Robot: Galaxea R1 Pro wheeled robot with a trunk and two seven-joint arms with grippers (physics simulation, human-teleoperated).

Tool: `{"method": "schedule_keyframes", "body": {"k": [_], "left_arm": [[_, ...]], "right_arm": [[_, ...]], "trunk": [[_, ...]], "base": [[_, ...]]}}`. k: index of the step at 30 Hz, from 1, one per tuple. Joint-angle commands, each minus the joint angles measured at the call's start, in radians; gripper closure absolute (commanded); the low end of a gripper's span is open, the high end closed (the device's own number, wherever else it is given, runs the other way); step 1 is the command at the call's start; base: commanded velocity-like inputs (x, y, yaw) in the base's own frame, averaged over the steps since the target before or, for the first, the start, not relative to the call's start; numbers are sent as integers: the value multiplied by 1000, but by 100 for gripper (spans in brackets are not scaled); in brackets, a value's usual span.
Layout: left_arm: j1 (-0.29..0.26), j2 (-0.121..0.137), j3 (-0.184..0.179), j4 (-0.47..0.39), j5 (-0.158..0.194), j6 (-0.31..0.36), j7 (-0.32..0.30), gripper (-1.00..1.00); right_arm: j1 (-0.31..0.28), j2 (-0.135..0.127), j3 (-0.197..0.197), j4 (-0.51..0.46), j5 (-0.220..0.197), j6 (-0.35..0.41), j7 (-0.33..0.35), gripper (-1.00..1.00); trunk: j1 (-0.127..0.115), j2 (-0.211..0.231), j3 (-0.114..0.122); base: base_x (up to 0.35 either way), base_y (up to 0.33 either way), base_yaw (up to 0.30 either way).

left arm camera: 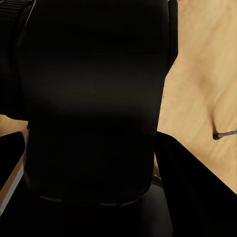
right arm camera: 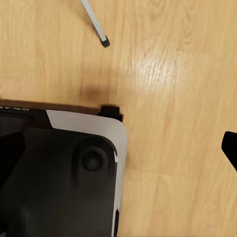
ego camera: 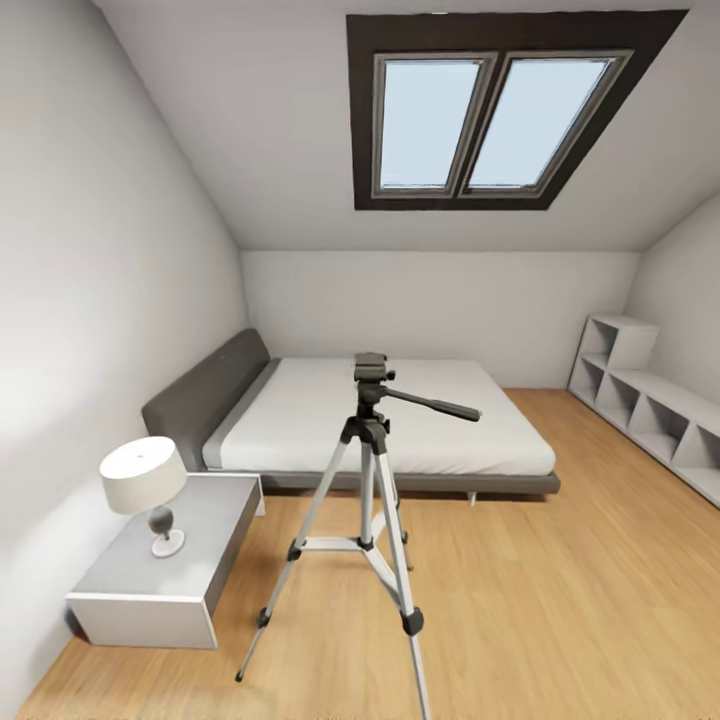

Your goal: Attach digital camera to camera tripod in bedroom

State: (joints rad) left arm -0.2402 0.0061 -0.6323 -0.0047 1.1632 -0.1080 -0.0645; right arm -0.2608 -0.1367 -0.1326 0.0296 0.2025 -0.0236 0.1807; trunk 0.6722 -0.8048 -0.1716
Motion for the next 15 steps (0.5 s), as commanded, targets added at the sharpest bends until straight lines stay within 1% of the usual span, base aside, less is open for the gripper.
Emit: {"method": "schedule_keyframes", "body": {"k": [1, 6, 15], "left_arm": [[-1, 0, -8, 0, 9, -2, -4, 100], [-1, 0, -9, 1, 9, -4, -4, 100], [-1, 0, -9, 1, 9, -5, -5, 100]], "right_arm": [[-2, -1, -9, 3, 9, -2, 2, -100], [-2, -1, -9, 3, 9, -2, 3, -100], [-2, -1, -9, 3, 9, -2, 3, -100]], "trunk": [[0, -1, -3], [0, -1, -11], [0, -1, -26]], "base": [[0, 130, 0], [0, 57, 0], [0, 8, 0]]}}
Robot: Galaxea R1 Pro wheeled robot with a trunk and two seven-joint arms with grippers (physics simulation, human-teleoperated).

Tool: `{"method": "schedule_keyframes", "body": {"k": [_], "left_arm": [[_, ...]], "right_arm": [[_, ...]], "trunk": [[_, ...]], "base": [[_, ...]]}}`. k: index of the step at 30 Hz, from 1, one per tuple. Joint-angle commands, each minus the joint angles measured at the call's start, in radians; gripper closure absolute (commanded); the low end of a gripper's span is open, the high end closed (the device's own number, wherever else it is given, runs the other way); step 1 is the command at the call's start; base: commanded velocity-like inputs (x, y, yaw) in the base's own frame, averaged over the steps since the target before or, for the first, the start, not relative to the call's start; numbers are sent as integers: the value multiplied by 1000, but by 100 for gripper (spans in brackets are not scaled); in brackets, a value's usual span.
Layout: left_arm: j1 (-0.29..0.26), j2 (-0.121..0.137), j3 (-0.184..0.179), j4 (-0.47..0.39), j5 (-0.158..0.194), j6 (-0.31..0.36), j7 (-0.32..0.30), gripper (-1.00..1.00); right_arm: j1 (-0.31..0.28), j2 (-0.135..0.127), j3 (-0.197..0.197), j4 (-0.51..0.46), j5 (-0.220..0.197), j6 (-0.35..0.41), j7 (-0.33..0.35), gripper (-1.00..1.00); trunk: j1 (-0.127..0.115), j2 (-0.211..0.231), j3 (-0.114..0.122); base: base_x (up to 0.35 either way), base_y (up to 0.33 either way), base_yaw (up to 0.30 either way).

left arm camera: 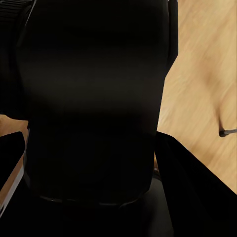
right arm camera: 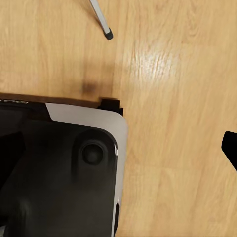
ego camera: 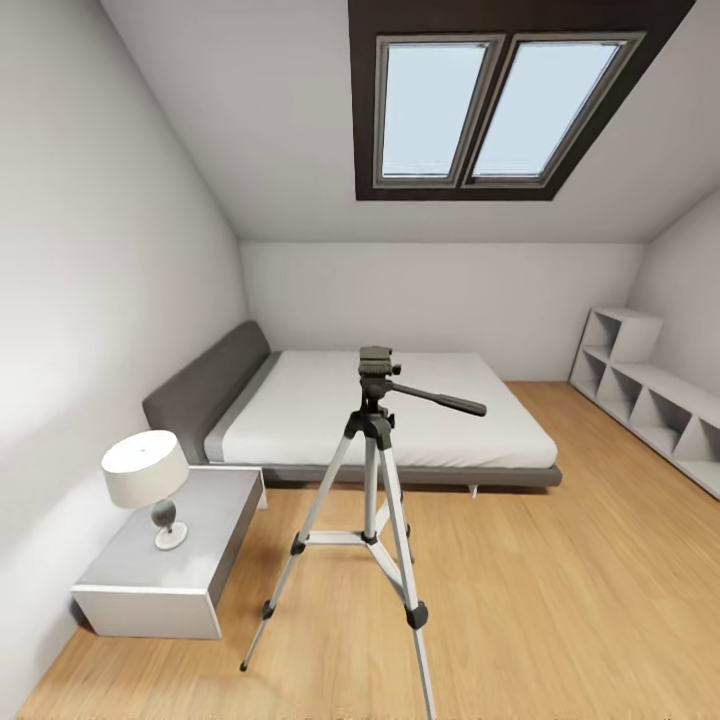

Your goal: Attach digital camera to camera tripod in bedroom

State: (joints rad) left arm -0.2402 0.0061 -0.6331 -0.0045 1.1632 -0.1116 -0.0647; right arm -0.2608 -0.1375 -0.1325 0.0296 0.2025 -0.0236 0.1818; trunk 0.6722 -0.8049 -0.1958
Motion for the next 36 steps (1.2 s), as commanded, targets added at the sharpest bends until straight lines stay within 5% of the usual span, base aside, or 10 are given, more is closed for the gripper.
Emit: {"method": "schedule_keyframes", "body": {"k": [1, 36], "left_arm": [[-1, 0, -8, 1, 9, -2, -4, 100], [-1, 0, -8, 0, 9, -2, -4, 100]], "right_arm": [[-1, -1, -9, 3, 9, -2, 2, -100], [-1, -1, -9, 3, 9, -2, 2, -100]], "trunk": [[0, -1, -3], [0, -1, -59]], "base": [[0, 0, 0], [0, 0, 0]]}}
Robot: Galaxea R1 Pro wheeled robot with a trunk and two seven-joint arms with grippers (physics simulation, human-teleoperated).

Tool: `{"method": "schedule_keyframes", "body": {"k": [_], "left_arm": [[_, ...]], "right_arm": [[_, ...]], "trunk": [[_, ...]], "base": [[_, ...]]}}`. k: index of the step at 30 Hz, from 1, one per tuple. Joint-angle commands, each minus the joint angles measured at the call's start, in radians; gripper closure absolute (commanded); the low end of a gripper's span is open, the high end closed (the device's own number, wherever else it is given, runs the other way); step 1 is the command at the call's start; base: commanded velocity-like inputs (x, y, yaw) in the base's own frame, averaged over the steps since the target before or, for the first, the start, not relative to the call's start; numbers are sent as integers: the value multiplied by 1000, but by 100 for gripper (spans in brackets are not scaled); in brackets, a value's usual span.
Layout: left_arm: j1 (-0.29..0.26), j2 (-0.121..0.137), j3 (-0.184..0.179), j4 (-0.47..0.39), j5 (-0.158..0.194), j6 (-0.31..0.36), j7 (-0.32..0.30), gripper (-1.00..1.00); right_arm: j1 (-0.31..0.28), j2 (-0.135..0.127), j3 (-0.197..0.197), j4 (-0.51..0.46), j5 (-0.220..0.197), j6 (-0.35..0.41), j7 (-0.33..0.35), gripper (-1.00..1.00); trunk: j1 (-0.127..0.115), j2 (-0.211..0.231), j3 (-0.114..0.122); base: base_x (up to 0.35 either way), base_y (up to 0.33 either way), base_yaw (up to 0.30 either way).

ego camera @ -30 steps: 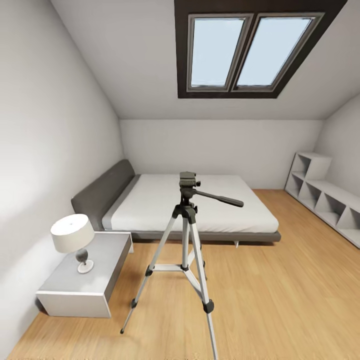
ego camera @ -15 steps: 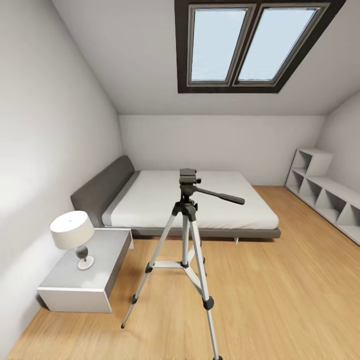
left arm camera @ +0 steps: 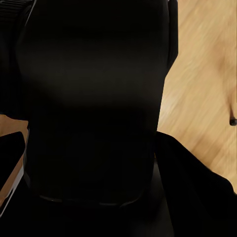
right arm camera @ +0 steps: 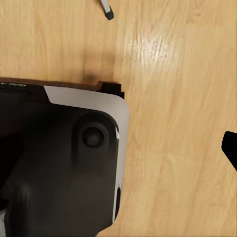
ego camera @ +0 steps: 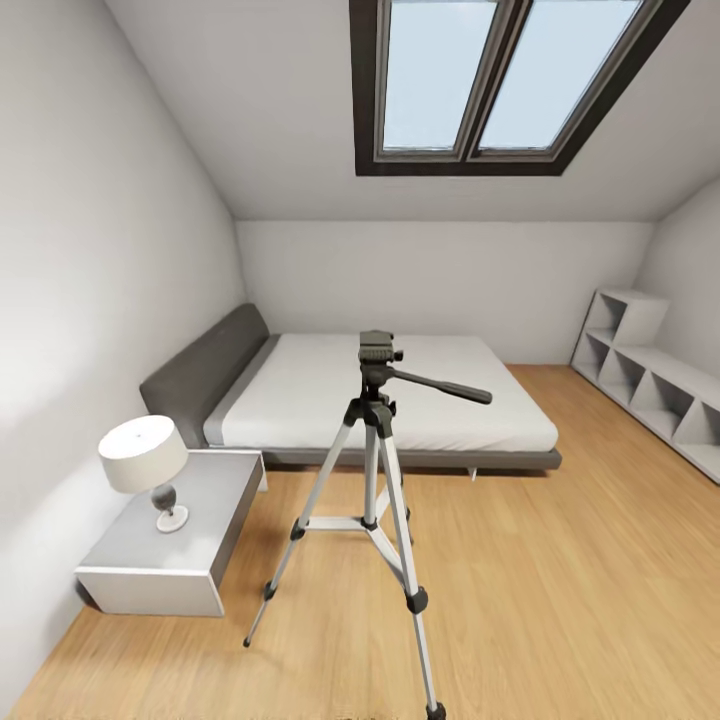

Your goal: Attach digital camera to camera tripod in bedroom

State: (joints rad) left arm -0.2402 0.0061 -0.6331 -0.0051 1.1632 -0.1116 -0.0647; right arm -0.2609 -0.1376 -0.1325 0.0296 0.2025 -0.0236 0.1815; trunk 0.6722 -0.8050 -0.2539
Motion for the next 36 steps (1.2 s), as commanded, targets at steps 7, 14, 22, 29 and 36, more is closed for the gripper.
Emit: {"method": "schedule_keyframes", "body": {"k": [7, 14, 22, 29, 36], "left_arm": [[-1, 0, -8, 1, 9, -2, -4, 100], [-1, 0, -8, 1, 9, -2, -4, 100], [-1, 0, -8, 1, 9, -2, -4, 100], [-1, 0, -8, 1, 9, -2, -4, 100], [-1, 1, -8, 2, 7, -2, -4, 100]], "right_arm": [[-1, -1, -9, 3, 9, -3, 2, -100], [-1, -1, -9, 3, 9, -3, 2, -100], [-1, -1, -8, 3, 9, -3, 1, -100], [-1, -1, -9, 3, 9, -4, 2, -100], [-1, -1, -9, 3, 10, -4, 2, -100]], "trunk": [[0, -1, -13], [0, -1, -24], [0, -1, -37], [0, -1, -48], [0, -1, -52]], "base": [[0, 0, 0], [0, 0, 0], [0, 0, 0], [0, 0, 0], [124, 0, 0]]}}
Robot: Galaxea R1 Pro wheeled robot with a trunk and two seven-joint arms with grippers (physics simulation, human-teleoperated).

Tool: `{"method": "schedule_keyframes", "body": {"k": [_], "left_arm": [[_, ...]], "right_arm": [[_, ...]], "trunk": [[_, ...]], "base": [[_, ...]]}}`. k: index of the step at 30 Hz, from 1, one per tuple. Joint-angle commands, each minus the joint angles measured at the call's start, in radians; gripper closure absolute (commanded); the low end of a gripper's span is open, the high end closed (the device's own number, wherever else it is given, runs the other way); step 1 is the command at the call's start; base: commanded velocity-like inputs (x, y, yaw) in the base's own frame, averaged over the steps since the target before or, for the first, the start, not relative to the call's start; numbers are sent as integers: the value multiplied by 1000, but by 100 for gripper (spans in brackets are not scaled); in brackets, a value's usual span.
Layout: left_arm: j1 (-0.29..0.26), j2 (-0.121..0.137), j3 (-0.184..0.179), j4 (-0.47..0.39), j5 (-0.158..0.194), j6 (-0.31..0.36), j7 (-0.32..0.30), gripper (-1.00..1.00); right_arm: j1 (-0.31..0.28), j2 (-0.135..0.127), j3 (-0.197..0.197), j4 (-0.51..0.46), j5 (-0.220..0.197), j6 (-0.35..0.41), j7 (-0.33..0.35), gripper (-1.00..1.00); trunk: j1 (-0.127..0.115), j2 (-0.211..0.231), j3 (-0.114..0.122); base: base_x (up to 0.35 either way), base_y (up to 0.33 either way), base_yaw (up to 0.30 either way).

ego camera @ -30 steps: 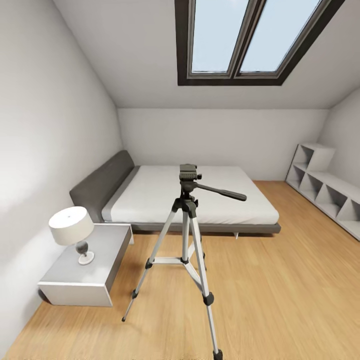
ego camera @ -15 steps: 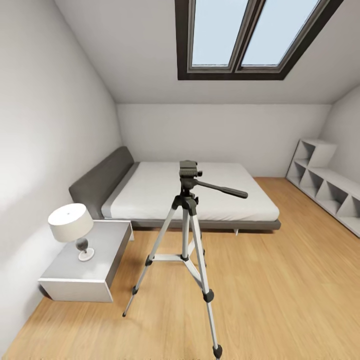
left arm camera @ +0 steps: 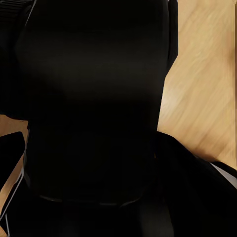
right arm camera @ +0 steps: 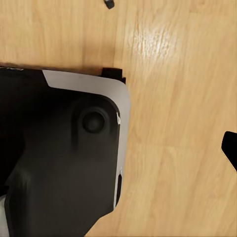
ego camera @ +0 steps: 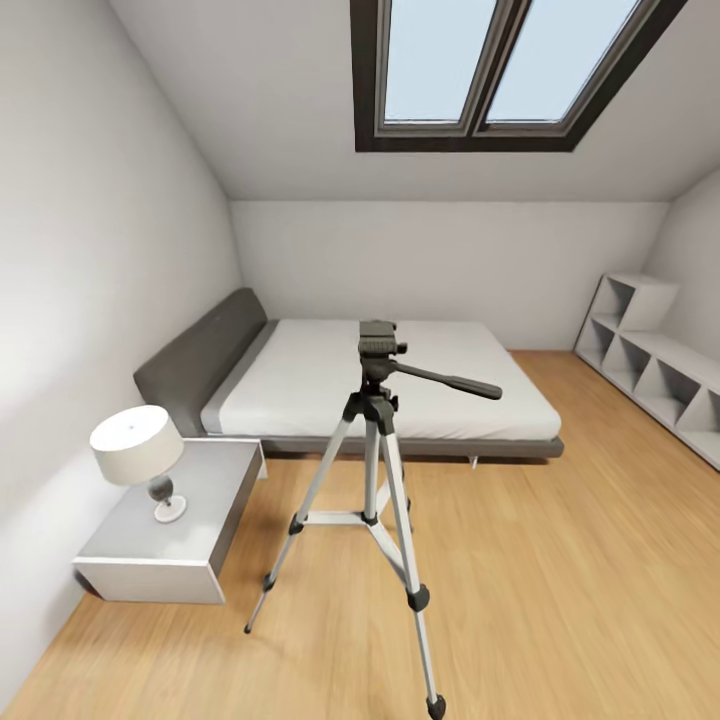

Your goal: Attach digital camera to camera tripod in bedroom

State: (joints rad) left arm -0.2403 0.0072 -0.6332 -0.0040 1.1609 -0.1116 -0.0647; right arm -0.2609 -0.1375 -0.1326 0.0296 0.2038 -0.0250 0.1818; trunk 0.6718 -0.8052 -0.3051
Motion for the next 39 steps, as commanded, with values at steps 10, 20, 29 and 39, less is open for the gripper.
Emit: {"method": "schedule_keyframes", "body": {"k": [10, 20, 29, 39], "left_arm": [[-1, 0, -8, 1, 8, -3, -4, 100], [-1, 1, -8, 1, 9, -3, -4, 100], [-1, 1, -8, 1, 9, -3, -4, 100], [-1, 0, -8, 1, 9, -3, -4, 100]], "right_arm": [[-1, -3, -8, 3, 9, -12, 2, -100], [-1, -4, -8, 3, 9, -13, 2, -100], [-1, -1, -7, 3, 9, -11, 2, -100], [-1, -2, -6, 1, 10, -7, 3, -100]], "trunk": [[1, -1, -2], [1, -1, -2], [1, -1, -2], [1, -1, -2]], "base": [[303, 0, 0], [263, 0, 0], [36, 0, 0], [2, 0, 0]]}}
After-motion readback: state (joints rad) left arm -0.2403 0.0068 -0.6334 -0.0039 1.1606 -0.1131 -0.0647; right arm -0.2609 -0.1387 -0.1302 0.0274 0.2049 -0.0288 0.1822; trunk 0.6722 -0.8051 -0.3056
